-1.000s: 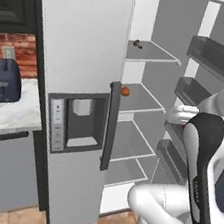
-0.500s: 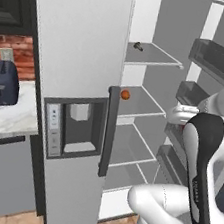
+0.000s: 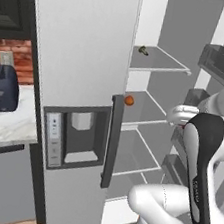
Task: Place the bell pepper in the correct fridge rack based on whether it is a fruit or vegetable. Finally, close the fridge door.
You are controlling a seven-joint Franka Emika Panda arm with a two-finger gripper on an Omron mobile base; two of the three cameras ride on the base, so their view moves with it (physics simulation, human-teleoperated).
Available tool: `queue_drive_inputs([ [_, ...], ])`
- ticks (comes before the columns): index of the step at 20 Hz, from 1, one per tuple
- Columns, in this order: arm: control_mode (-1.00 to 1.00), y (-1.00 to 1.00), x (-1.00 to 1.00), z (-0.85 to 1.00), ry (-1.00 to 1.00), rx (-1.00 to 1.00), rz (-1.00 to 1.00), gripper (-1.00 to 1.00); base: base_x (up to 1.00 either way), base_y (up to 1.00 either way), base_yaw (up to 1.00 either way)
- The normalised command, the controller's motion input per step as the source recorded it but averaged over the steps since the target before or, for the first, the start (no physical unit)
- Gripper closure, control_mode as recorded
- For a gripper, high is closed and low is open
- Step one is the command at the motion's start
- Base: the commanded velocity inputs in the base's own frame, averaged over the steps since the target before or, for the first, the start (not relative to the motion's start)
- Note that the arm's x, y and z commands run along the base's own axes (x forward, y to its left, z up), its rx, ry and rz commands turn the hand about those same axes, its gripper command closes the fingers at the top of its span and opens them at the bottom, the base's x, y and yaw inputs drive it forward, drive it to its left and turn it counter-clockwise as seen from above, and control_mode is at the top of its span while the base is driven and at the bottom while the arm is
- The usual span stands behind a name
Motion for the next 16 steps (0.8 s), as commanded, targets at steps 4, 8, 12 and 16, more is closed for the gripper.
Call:
queue_drive_inputs([
  [4,1.00,0.00,0.00,0.00,0.00,0.00,0.00,1.00,0.48,-0.15,0.03],
  [8,1.00,0.00,0.00,0.00,0.00,0.00,0.00,1.00,0.45,-0.25,0.03],
  [12,1.00,0.00,0.00,0.00,0.00,0.00,0.00,1.00,0.42,-0.31,0.03],
  [16,1.00,0.00,0.00,0.00,0.00,0.00,0.00,1.00,0.39,-0.37,0.03],
])
